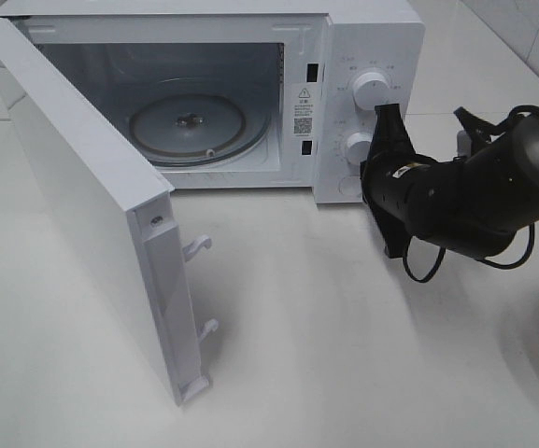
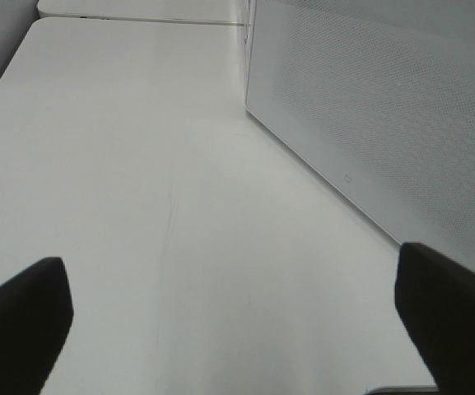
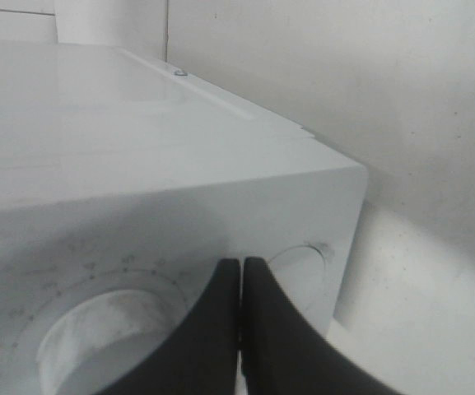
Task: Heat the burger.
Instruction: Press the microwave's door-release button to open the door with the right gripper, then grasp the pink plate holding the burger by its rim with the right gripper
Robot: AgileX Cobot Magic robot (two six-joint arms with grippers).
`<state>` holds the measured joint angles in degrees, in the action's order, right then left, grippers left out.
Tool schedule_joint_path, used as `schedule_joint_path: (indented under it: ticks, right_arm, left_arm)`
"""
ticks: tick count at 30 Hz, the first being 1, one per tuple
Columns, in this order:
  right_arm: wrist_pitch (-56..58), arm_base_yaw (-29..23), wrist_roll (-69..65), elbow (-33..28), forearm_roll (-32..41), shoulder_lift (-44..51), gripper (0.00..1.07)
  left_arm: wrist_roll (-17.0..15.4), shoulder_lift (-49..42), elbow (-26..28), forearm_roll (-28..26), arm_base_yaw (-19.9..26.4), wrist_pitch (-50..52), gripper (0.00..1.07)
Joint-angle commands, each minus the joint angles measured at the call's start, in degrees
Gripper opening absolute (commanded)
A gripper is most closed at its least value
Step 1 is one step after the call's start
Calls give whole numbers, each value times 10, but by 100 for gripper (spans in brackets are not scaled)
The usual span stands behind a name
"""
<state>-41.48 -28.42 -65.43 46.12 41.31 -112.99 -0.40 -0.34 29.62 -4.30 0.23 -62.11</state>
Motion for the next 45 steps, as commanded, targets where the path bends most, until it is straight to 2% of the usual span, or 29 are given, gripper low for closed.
schedule_joint_path:
  ticks: [1, 5, 12, 15, 16, 17, 19, 20, 22, 29, 31, 34, 37, 39, 45]
  right_arm:
    - [13, 2, 27, -22, -4, 27, 0]
    - [38, 2, 36, -40, -10, 46, 0]
    - [112, 2, 125, -66, -22, 94, 0]
    - [162, 2, 185, -65, -64, 120, 0]
    - [195, 2, 214, -65, -98, 138, 0]
    - [195, 2, 214, -65, -98, 138, 0]
    - [257, 2, 250, -65, -154, 165, 1]
    - [257, 2, 250, -65, -154, 165, 1]
    - [326, 2, 288, -65, -217, 189, 1]
    - [475, 4, 337, -65, -311, 248, 2]
    - [493, 4, 351, -65, -319, 257, 2]
    - [581, 4, 411, -65, -347, 293, 3]
    - [602, 4, 424, -65, -350, 299, 3]
    - [677, 4, 484, -65, -361, 320, 4]
    - [743, 4, 533, -65, -361, 335, 6]
  left_arm:
    - [0, -9, -1, -2, -3, 7, 100]
    - [0, -9, -1, -2, -3, 7, 100]
    - [0, -9, -1, -2, -3, 7, 100]
    - [0, -9, -1, -2, -3, 7, 100]
    - [0, -9, -1, -2, -3, 7, 100]
    - [0, -9, -1, -2, -3, 7, 100]
    - [0, -9, -1, -2, -3, 7, 100]
    - [0, -9, -1, -2, -3, 7, 100]
    - [0, -9, -1, -2, -3, 7, 100]
    - [0, -9, -1, -2, -3, 7, 100]
    - [0, -9, -1, -2, -3, 7, 100]
    - [0, -9, -1, -2, -3, 7, 100]
    - [0, -9, -1, -2, -3, 7, 100]
    - [0, -9, -1, -2, -3, 7, 100]
    - [0, -9, -1, -2, -3, 7, 100]
